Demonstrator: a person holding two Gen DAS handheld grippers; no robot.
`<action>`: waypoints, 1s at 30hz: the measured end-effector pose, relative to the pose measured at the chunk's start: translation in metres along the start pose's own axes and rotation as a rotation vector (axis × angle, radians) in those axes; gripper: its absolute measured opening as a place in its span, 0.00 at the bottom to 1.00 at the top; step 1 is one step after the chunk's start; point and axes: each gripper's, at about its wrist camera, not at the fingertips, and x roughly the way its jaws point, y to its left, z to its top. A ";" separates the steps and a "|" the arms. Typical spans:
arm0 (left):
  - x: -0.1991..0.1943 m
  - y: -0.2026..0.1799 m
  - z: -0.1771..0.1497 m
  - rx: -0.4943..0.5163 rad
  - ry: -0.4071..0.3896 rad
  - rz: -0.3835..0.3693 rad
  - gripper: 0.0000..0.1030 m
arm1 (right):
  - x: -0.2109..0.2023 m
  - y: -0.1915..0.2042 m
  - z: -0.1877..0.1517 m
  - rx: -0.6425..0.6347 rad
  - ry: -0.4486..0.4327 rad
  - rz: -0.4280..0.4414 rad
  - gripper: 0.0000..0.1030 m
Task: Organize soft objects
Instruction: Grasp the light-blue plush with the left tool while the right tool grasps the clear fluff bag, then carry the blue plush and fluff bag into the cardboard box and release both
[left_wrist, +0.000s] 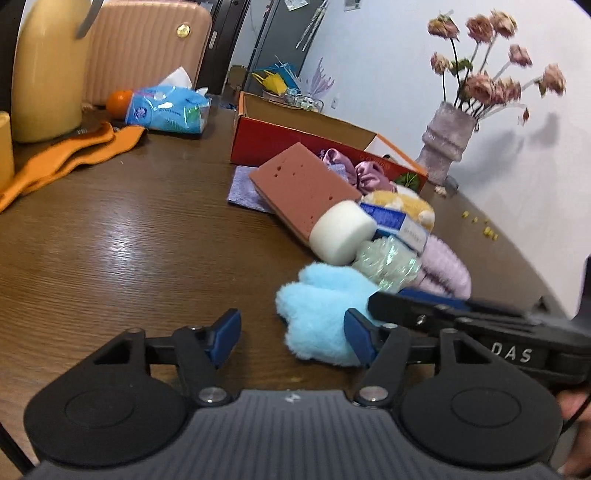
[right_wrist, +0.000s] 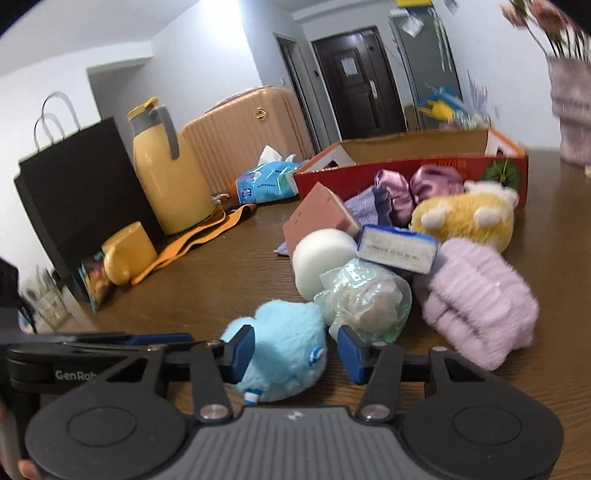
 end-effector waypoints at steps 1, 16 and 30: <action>0.001 0.002 0.002 -0.018 0.006 -0.013 0.59 | 0.004 -0.004 0.001 0.024 0.011 0.007 0.45; 0.001 -0.012 0.011 0.047 -0.026 0.044 0.98 | -0.022 -0.016 -0.003 0.058 -0.039 -0.041 0.38; 0.017 -0.035 -0.001 0.172 0.014 0.148 0.89 | 0.011 -0.018 0.014 -0.069 -0.061 -0.158 0.57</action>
